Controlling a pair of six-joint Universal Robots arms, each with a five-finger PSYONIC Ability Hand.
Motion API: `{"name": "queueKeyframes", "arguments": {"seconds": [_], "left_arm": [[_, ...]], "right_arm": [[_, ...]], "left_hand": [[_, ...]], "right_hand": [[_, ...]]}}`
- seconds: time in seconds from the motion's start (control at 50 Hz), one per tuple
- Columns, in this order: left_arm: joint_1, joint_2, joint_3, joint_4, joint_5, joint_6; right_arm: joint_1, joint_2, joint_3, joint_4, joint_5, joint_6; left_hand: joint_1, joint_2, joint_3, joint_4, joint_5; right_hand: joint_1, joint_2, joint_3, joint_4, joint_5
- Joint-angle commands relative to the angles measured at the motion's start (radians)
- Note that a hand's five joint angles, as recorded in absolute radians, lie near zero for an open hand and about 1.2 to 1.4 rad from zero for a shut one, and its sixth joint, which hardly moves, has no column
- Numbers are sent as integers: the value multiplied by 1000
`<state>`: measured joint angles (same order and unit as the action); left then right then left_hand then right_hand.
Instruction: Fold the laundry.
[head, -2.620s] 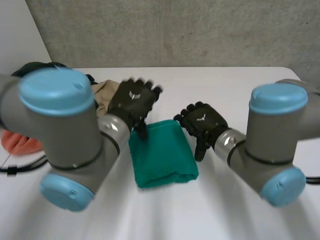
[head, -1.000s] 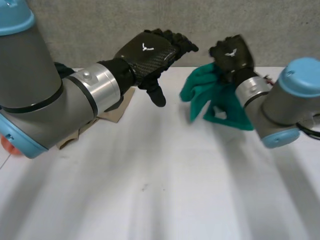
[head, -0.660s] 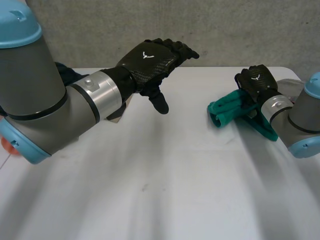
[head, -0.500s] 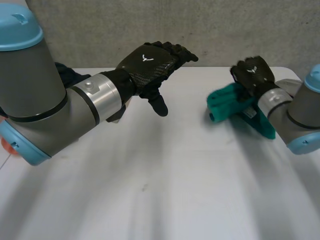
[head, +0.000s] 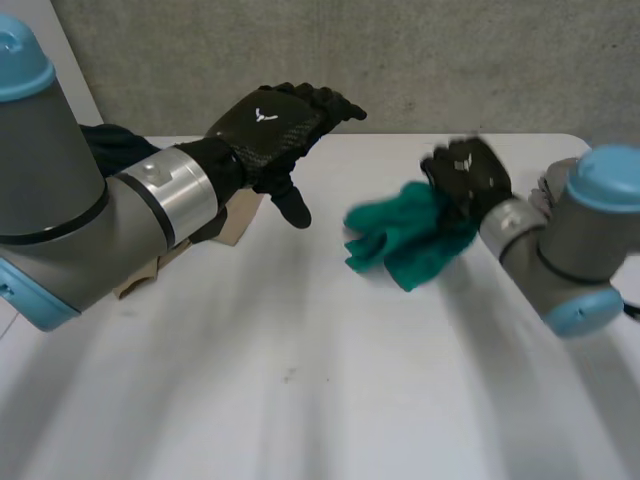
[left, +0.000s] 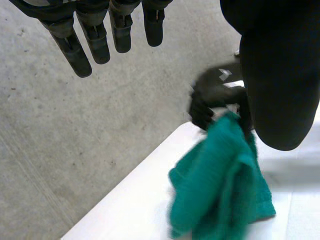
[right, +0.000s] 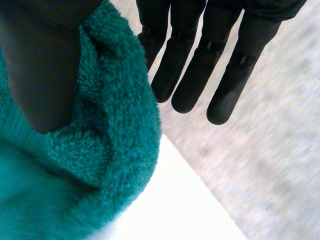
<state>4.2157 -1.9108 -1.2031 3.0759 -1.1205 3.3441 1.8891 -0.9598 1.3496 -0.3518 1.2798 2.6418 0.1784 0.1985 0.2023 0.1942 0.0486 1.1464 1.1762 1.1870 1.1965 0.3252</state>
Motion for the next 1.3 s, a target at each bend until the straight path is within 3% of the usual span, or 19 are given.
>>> {"name": "queueKeyframes", "arguments": {"seconds": [0.02,0.12,0.16,0.18,0.24,0.48,0.88,0.9,0.96,1.0,1.2,1.22,1.24,1.3], "left_arm": [[0,-4,-53,38,4,0],[0,-5,-58,40,5,0],[0,-5,-58,40,5,0],[-2,-5,-58,40,5,0],[-5,-4,-58,40,5,0],[-8,-2,-62,40,4,-2],[1,-7,-64,40,7,0],[1,-8,-64,40,7,0],[1,-8,-64,40,8,0],[1,-8,-64,40,8,0],[4,-8,-65,40,7,0],[4,-8,-67,40,7,-2],[4,-7,-73,38,8,-2],[4,-5,-85,40,8,0]], "right_arm": [[-120,29,180,-87,-97,-60],[-139,24,221,-90,-106,-153],[-139,21,224,-90,-106,-174],[-139,12,230,-90,-105,-183],[-140,-22,250,-93,-108,-180],[-140,-36,281,-88,-189,-181],[-125,105,131,-98,-201,-195],[-125,108,123,-96,-200,-194],[-125,116,97,-96,-203,-184],[-124,121,76,-96,-205,-178],[-105,122,-4,-76,-195,-86],[-107,121,-1,-70,-195,-83],[-108,118,5,-55,-195,-79],[-110,108,11,-10,-197,-89]], "left_hand": [[26,6,2,10,-18],[26,6,2,10,-18],[26,6,2,10,-18],[26,6,2,10,-18],[26,6,2,10,-18],[26,6,2,10,-18],[26,6,2,10,-18],[26,6,2,10,-18],[26,6,2,10,-18],[26,6,2,10,-18],[26,6,2,10,-18],[26,6,2,10,-18],[26,6,2,10,-18],[26,6,2,10,-18]], "right_hand": [[250,220,209,200,897],[250,220,209,200,897],[-6,-36,-46,-56,641],[-377,-406,-417,-427,270],[-670,-700,-711,-720,-23],[-741,-771,-782,-792,-95],[-677,-707,-718,-727,-30],[-636,-666,-677,-686,11],[-220,-250,-261,-270,426],[247,217,206,197,894],[250,220,209,200,897],[196,166,155,146,842],[-290,-320,-331,-340,356],[-615,-645,-655,-665,32]]}}
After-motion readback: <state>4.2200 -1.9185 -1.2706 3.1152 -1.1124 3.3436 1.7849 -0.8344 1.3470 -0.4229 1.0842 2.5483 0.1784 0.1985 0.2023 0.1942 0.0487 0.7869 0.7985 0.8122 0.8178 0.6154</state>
